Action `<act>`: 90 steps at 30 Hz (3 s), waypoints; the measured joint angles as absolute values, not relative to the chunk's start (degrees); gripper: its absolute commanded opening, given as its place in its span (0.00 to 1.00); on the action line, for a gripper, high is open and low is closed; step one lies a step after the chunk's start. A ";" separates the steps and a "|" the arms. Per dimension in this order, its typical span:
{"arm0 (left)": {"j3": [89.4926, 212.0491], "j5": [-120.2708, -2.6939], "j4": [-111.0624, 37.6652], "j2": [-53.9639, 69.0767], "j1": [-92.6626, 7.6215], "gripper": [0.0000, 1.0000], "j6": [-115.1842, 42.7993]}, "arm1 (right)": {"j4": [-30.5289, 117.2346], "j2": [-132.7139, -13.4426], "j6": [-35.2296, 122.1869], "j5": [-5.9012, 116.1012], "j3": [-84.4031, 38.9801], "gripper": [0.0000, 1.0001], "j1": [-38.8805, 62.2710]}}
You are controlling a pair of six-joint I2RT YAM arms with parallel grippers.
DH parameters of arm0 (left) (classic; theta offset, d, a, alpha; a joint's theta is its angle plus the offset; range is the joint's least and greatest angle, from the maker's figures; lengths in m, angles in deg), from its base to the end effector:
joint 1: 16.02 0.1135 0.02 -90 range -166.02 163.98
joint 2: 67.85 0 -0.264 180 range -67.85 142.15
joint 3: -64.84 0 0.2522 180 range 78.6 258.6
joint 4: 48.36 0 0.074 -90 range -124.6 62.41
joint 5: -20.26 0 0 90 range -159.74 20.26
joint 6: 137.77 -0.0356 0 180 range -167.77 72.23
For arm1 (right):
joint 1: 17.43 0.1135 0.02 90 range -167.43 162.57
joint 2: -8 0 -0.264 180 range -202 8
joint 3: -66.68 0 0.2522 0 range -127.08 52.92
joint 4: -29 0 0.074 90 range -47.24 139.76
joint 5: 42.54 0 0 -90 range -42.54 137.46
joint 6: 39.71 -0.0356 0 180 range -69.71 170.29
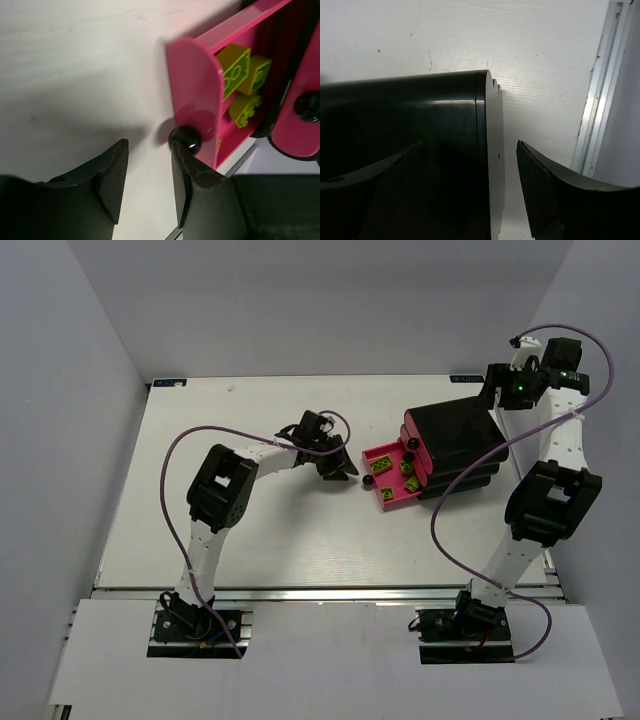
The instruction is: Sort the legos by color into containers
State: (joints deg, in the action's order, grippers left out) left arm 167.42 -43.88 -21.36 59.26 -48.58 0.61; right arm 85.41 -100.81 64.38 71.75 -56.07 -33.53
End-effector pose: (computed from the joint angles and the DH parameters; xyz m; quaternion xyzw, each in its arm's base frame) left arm 0.3917 -0.2686 0.1363 -0.0536 0.9216 -0.3691 0.1071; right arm 0.4157 -0.1047 0.3523 -0.0691 0.8961 0.0833 0.4305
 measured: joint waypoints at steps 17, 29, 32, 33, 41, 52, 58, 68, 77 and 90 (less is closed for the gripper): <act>185.93 -35.55 -21.29 72.57 -50.06 0.51 1.77 | 89.21 -103.59 71.13 82.05 -54.97 0.34 -36.26; 198.37 -32.79 -21.78 81.07 -52.66 0.51 6.29 | 88.84 -103.59 73.04 83.51 -54.95 0.22 -36.41; 200.25 -32.23 -23.09 82.76 -53.32 0.51 8.35 | 88.84 -103.59 73.06 83.53 -54.95 0.22 -36.41; 200.75 -32.12 -23.59 83.26 -53.52 0.51 9.09 | 88.84 -103.59 73.06 83.58 -54.95 0.22 -36.39; 204.49 -30.19 -24.92 86.38 -53.80 0.51 13.39 | 88.95 -103.59 73.25 83.67 -54.86 0.37 -36.37; 185.82 -37.89 -29.38 74.47 -52.80 0.64 14.40 | 94.09 -104.07 73.17 79.75 -56.94 0.89 -35.85; 177.47 -45.43 -27.26 66.47 -47.72 0.72 13.42 | 93.91 -104.53 74.24 73.70 -63.24 0.89 -36.61; 168.03 -48.18 -25.25 49.25 -40.95 0.93 -0.38 | 96.32 -97.62 83.02 76.30 -64.22 0.89 -32.41; 148.60 -50.91 -29.97 13.73 -41.36 0.87 -13.25 | 97.26 -86.85 79.53 83.86 -60.70 0.89 -18.23; 141.17 -37.17 -47.85 36.90 -44.88 0.22 2.07 | 91.47 -80.70 83.92 82.18 -43.37 0.88 -19.26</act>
State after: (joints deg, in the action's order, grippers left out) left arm 141.17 -37.17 -47.85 36.90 -44.88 2.07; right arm 91.47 -80.70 83.92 82.18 -43.37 -19.26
